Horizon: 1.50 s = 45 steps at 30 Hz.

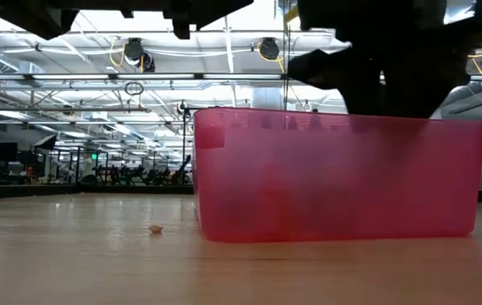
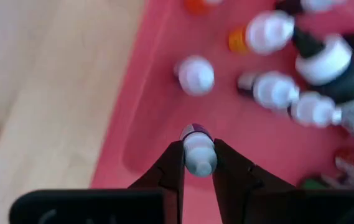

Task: Pick & Place food coloring
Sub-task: Put the small purple food coloring bottle into the red bin, then return to Home Position

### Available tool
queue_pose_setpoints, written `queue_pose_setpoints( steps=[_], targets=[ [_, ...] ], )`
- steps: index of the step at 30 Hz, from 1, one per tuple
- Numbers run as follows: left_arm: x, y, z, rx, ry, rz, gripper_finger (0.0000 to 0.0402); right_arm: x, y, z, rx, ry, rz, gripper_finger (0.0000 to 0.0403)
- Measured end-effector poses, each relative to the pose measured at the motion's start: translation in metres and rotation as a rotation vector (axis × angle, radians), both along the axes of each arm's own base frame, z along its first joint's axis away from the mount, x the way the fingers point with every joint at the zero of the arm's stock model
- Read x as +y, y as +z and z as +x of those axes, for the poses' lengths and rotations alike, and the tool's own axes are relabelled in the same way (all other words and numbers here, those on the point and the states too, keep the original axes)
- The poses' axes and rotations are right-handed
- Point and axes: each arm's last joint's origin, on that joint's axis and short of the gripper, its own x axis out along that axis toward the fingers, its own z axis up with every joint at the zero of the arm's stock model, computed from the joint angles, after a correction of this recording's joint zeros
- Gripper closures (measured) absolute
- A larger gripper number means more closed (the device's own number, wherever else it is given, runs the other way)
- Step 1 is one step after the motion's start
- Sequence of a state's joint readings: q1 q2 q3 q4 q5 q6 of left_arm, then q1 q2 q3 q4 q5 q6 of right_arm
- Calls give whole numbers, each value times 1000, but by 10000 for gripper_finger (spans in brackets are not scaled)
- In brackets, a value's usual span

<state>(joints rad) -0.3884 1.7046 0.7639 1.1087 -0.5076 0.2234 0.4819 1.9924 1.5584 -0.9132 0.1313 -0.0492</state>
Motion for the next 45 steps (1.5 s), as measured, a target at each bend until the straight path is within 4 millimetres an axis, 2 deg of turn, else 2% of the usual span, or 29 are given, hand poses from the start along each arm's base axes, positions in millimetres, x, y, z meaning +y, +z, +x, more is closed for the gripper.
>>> queue_pose_setpoints(
  steps=[7,18,34,36,42,45],
  targets=[
    [0,-3,0,29,-1,4,169,3,-1,6,-70,28,31,358],
    [-1,-4,0,37,-6,-5,169,-1,-24,-1,-72,18,5,358],
    [-1,-4,0,37,-6,-5,169,-2,-28,-3,-66,21,27,358],
    [-1,-4,0,38,-6,-5,169,-2,-29,-3,-68,13,28,342],
    [-1,-4,0,39,-6,-5,169,-2,-32,-3,-57,-34,40,255],
    [-1,-4,0,39,-7,-3,169,-2,-28,-4,-73,-62,39,234]
  ],
)
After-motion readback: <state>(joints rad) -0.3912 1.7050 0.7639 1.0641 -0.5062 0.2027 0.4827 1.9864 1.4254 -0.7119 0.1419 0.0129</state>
